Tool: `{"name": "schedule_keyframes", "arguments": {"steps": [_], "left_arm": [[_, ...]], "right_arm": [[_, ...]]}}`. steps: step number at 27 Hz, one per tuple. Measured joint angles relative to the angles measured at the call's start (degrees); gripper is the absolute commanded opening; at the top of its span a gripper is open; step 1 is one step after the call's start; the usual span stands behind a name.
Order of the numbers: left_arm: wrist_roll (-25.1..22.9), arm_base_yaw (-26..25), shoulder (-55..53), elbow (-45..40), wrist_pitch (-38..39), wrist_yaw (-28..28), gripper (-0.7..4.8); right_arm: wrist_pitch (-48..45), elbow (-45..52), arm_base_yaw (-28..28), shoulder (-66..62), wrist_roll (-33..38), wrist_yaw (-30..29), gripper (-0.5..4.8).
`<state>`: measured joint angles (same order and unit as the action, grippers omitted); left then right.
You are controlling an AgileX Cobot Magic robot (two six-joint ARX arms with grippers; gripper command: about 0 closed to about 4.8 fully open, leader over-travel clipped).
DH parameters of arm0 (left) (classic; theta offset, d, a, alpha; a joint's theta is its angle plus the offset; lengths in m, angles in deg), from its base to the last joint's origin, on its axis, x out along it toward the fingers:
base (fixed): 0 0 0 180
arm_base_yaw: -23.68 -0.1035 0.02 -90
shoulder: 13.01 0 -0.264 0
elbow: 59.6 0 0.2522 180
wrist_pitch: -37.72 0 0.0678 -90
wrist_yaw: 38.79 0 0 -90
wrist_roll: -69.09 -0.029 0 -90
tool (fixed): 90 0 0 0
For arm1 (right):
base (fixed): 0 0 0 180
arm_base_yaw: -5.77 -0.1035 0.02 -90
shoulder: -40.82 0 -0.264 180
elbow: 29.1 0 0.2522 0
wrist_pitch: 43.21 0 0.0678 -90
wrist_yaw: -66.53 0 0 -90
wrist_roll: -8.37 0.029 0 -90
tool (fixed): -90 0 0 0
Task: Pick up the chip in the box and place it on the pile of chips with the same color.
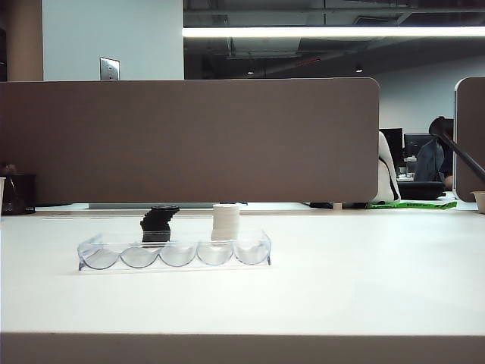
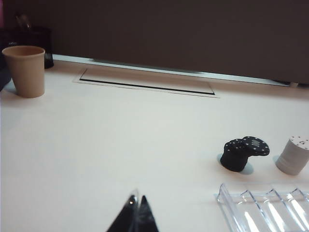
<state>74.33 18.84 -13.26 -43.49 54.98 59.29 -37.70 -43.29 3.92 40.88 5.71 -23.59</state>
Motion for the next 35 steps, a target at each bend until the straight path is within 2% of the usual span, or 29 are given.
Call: {"name": "schedule_keyframes", "arguments": {"steps": [3, 9, 11, 14, 17, 20, 26, 30, 35], "left_arm": [[1.84, 0.00, -0.07, -2.14, -0.81, -1.25, -0.03], [2.12, 0.20, -0.02, -2.10, -2.05, -1.68, -0.03], [2.10, 2.12, -0.02, -2.10, -1.99, -1.68, -0.03], [-2.01, 7.37, -0.02, -2.10, -1.62, -2.69, -0.03], [-5.14, 11.04, -0.02, -2.10, 0.44, -9.97, -0.03], [-6.54, 10.97, -0.02, -2.10, 0.55, -12.17, -0.03], [-6.01, 10.97, -0.02, -2.10, 0.02, -12.20, -0.03], [-9.33, 10.97, 0.00, -2.10, -0.04, -12.70, -0.03], [-9.53, 10.97, 0.00, -2.10, -0.07, -13.14, -0.03]], "right_arm": [[0.07, 0.00, 0.00, 0.02, 0.00, -1.55, -0.06], [0.50, 0.00, -0.02, 0.00, 0.00, -1.57, -0.06], [2.03, 0.00, -0.02, 0.02, 0.00, -1.57, -0.06], [3.02, 0.00, -0.04, 0.02, 0.00, -1.57, -0.06], [2.99, 0.00, -0.04, 0.02, -0.02, -1.57, -0.06], [3.02, 0.00, -0.04, 0.02, 0.00, -1.57, -0.06], [3.04, 0.00, -0.04, 0.02, -0.02, -1.53, -0.06], [3.23, 0.00, -0.02, 0.02, -0.42, -1.31, -0.06], [4.28, 0.00, 0.11, 0.02, -0.42, -1.07, -0.06]]}}
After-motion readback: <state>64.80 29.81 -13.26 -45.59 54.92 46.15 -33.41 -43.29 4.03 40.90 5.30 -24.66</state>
